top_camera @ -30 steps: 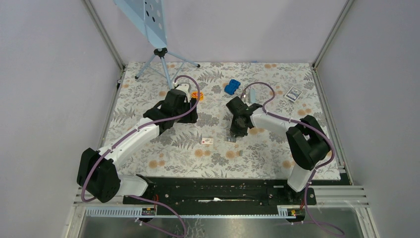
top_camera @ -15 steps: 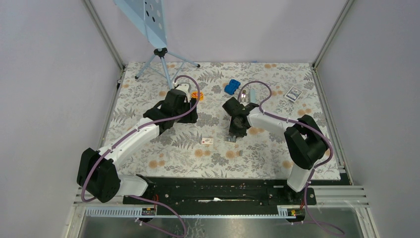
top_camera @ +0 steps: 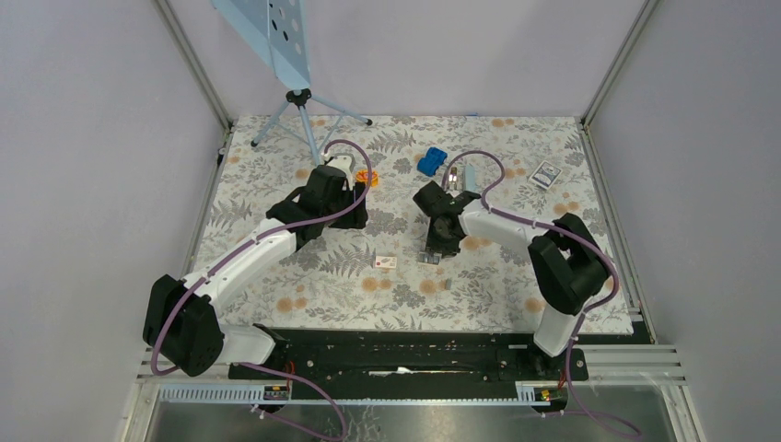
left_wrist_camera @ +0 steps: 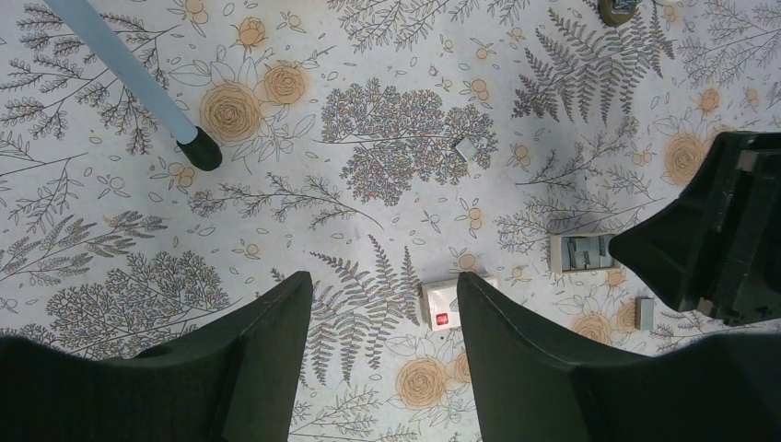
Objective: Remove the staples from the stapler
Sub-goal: Place the staple in the staple box.
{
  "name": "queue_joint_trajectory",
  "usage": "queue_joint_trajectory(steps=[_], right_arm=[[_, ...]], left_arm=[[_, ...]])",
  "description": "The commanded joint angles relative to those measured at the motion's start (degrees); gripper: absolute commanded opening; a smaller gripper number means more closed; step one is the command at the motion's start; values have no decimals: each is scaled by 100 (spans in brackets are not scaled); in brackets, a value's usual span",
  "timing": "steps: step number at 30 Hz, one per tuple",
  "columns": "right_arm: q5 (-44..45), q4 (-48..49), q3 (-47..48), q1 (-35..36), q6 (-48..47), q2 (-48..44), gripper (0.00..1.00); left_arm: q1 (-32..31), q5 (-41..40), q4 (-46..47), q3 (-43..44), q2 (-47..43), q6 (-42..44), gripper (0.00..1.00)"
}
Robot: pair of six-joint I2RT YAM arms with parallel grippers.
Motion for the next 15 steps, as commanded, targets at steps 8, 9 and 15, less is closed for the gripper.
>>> queue_joint_trajectory(steps=[8, 9, 15], right_arm=[[215, -366, -823, 80, 219, -1339, 47], [213, -360, -969, 80, 271, -1408, 47], [-80, -197, -1503, 133, 519, -1583, 54]], left_arm=[[34, -52, 146, -12, -160, 43, 63], [38, -57, 144, -12, -162, 35, 63], [33, -30, 158, -21, -149, 12, 63]])
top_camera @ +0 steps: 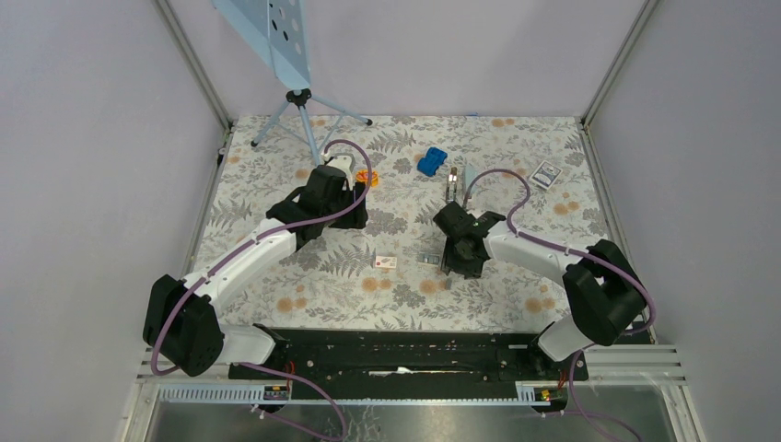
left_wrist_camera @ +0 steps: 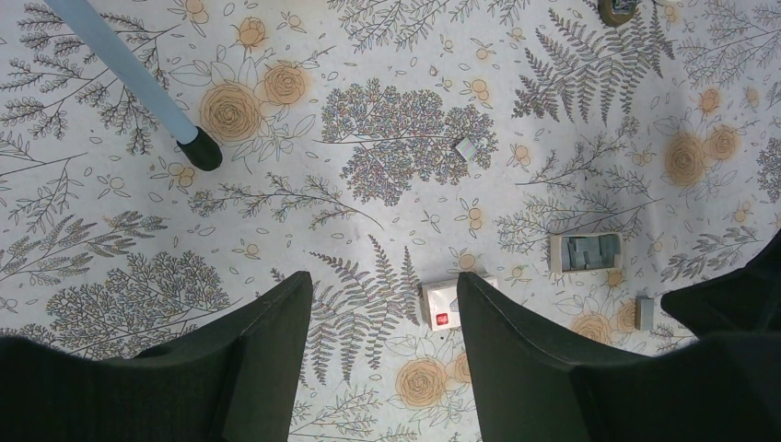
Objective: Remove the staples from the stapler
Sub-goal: Place the staple in the staple box, then pick up the staple from the center of the board.
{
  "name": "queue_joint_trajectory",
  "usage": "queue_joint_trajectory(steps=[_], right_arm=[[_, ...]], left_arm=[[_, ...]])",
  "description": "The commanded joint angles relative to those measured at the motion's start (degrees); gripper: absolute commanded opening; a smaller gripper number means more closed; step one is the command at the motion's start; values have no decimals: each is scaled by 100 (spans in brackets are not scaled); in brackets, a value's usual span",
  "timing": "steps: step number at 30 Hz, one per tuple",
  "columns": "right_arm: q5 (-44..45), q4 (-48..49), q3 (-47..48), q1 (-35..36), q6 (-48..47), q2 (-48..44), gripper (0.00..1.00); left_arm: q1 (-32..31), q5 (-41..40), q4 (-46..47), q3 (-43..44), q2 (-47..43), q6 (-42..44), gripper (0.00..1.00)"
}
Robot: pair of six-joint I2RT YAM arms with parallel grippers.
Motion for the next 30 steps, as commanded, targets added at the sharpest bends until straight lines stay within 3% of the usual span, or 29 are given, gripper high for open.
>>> queue_joint_trajectory(steps=[1, 15, 30], right_arm=[[-170, -13, -243, 154, 301, -136, 55], [-68, 200, -335, 369, 403, 365, 54], [365, 53, -318, 556, 458, 584, 25]], left_arm=[[33, -22, 155, -15, -140, 14, 63], [33, -32, 157, -30, -162, 14, 63], [37, -61, 157, -38, -201, 34, 63]])
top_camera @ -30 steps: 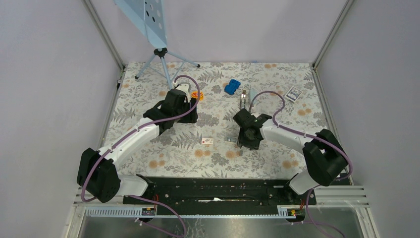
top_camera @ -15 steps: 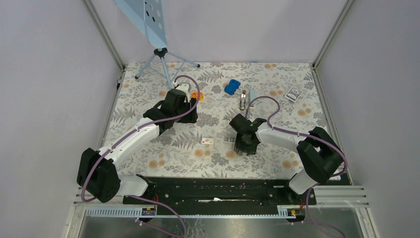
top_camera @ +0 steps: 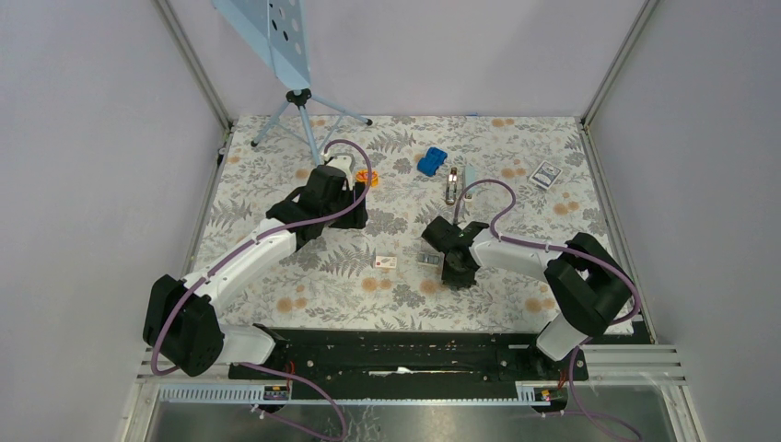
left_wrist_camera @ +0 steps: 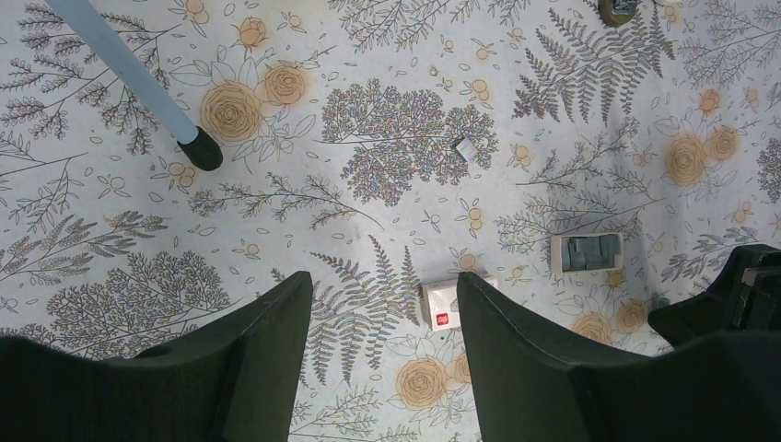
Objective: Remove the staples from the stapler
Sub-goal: Pick up the staple from the center of the board, then place the staple in the staple box.
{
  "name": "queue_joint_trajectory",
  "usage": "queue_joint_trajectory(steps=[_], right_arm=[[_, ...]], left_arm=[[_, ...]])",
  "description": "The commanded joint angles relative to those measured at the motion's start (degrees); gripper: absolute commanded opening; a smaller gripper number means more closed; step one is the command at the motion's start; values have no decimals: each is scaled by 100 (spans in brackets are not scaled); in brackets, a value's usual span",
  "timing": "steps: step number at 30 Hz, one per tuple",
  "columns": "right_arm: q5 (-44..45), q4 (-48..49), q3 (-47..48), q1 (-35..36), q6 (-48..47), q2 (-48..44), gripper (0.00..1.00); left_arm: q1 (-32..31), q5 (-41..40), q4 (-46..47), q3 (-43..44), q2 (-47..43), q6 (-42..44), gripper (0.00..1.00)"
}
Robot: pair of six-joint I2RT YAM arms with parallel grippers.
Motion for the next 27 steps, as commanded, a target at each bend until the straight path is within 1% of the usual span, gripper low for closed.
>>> queue_joint_trajectory(steps=[1, 6, 11, 22, 27], right_arm=[[151, 36, 11, 57, 148, 135, 25], [242, 35, 213, 62, 59, 86, 22], [370, -25, 604, 61, -61, 100, 21], [508, 17, 1399, 45, -248, 489, 20], [500, -3, 1648, -75, -345, 702, 20]], left_arm=[[30, -67, 158, -36, -205, 36, 63], [29, -68, 157, -39, -198, 36, 63], [29, -69, 150, -37, -196, 36, 63], [29, -60, 153, -43, -205, 36, 63], [29, -87, 157, -53, -220, 36, 63]])
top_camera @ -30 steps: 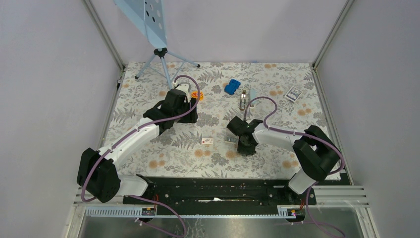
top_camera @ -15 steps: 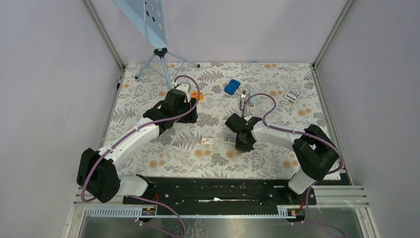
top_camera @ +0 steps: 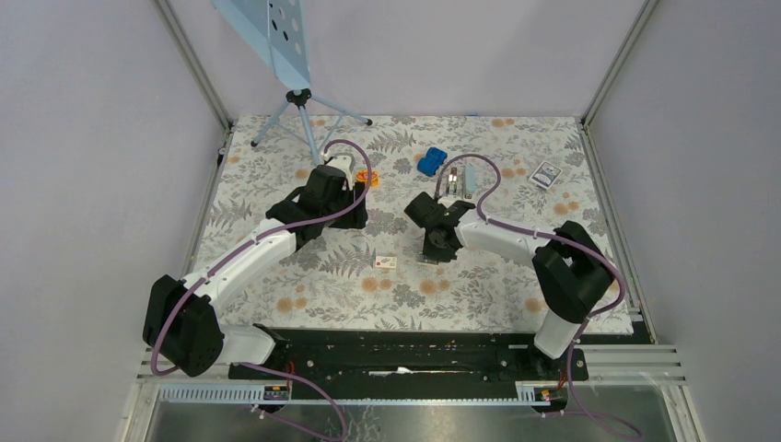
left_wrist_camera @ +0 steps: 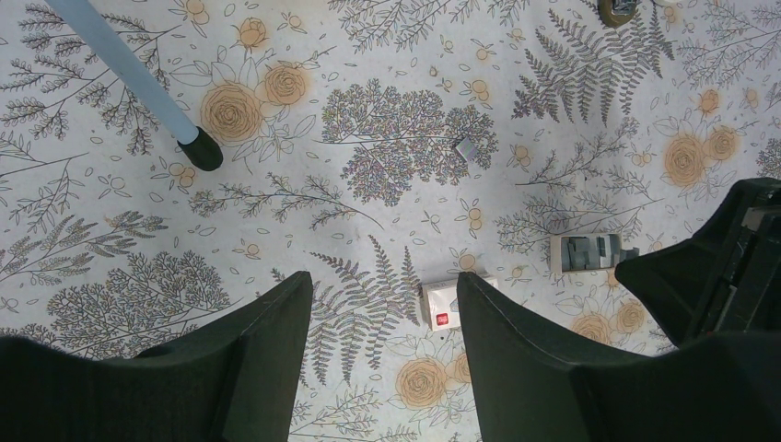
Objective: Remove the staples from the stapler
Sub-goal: Place the staple in the staple box.
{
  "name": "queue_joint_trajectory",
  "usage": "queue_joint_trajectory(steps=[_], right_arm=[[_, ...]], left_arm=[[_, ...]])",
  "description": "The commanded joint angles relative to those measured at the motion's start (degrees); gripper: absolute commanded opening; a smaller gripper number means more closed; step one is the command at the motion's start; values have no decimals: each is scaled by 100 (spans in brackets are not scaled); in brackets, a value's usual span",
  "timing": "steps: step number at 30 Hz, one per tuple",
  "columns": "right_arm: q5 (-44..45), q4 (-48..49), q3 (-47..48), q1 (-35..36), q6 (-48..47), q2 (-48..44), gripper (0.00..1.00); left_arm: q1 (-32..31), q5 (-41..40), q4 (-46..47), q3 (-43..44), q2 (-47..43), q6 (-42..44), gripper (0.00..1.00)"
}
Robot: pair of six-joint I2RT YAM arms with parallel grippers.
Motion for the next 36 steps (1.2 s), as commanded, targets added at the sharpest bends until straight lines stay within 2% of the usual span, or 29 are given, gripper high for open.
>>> queue_joint_trajectory(steps=[1, 12, 29, 36], right_arm=[[184, 1, 303, -110, -134, 137, 20], [-150, 273, 376, -251, -260, 415, 19], [-57, 188, 479, -261, -289, 604, 22], [-27, 69, 445, -258, -289, 416, 22]], left_arm=[[29, -85, 155, -54, -209, 34, 63], [29, -72, 158, -28, -161, 36, 63], [29, -80, 158, -35, -161, 45, 63], [34, -72, 154, -28, -161, 45, 63]])
